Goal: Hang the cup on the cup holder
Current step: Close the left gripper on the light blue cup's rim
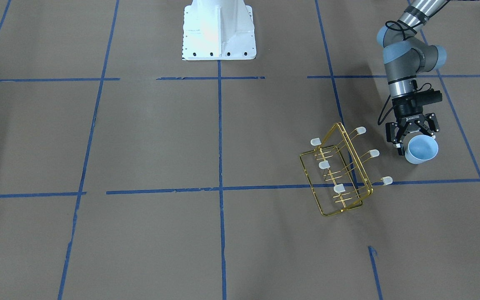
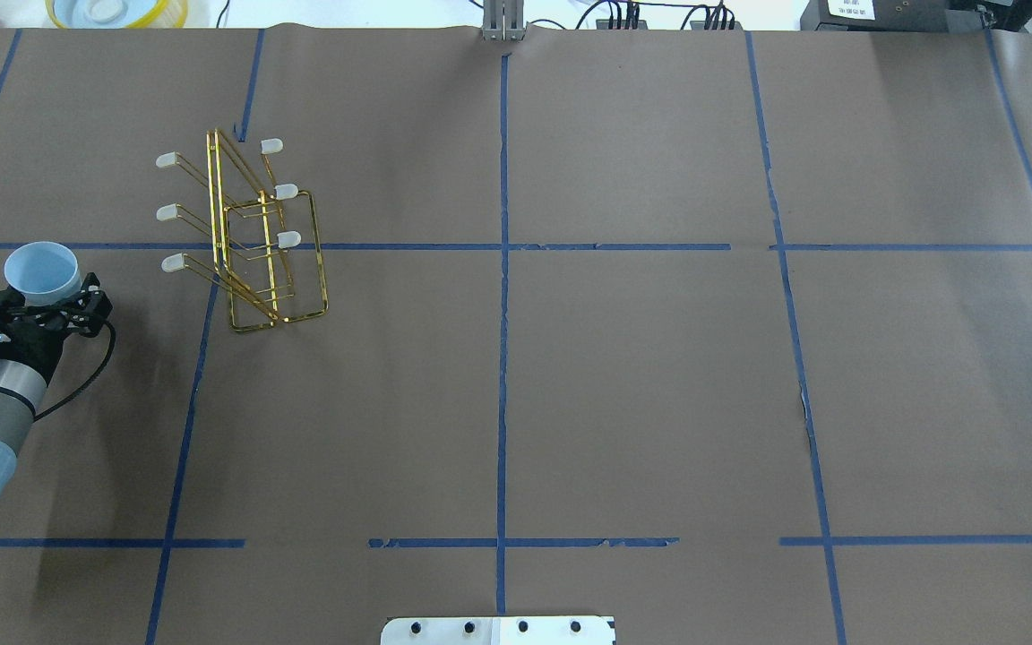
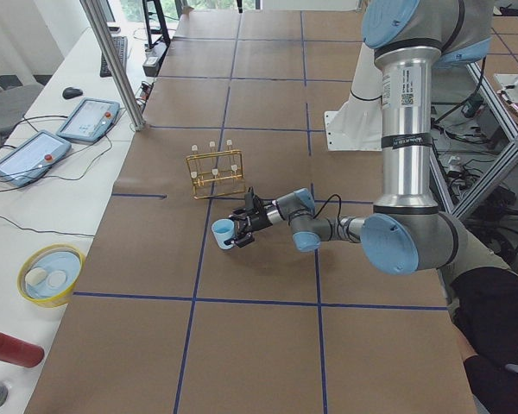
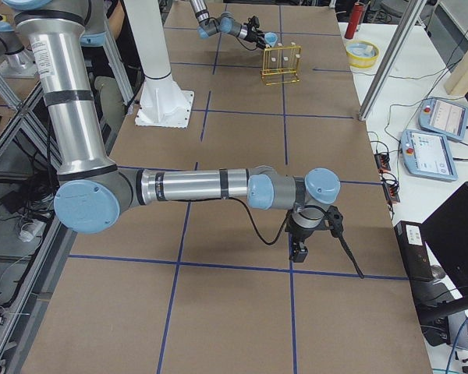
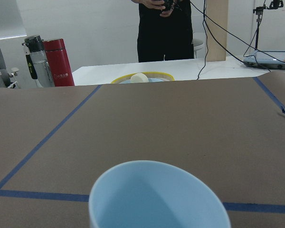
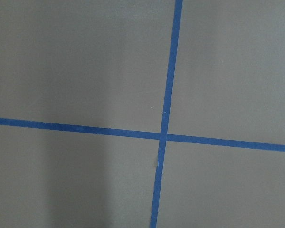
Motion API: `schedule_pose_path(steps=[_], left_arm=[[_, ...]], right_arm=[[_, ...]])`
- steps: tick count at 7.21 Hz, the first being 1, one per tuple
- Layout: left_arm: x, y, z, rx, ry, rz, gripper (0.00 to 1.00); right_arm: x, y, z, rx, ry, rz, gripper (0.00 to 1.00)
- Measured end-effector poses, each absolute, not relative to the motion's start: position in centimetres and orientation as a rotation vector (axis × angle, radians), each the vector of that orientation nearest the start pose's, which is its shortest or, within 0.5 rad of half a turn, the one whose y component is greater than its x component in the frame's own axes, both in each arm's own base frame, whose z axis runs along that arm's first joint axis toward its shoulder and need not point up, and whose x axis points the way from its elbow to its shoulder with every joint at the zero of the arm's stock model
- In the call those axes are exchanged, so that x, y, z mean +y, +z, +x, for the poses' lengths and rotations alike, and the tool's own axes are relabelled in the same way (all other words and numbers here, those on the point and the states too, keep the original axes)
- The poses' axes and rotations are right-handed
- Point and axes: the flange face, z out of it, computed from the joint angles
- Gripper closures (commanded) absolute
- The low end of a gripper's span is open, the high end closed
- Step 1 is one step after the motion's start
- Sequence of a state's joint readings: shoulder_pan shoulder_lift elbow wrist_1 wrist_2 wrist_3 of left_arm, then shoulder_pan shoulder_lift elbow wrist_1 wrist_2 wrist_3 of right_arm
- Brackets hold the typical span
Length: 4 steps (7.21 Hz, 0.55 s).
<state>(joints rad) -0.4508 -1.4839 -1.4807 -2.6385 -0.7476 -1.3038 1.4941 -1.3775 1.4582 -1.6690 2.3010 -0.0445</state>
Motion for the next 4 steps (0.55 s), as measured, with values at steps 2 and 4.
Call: schedule_pose_path(steps=[2, 4], left_arm=[[-38.8, 63.8, 32.4, 0.521, -0.535, 1.024, 0.02], [-38.8, 64.8, 32.1, 0.519, -0.538, 1.028, 0.04]], right_arm=[[-57.4, 62.4, 2.3, -0.730, -0.110, -0.028, 0.00], [-57.4, 62.4, 2.3, -0.730, -0.110, -0.028, 0.00]])
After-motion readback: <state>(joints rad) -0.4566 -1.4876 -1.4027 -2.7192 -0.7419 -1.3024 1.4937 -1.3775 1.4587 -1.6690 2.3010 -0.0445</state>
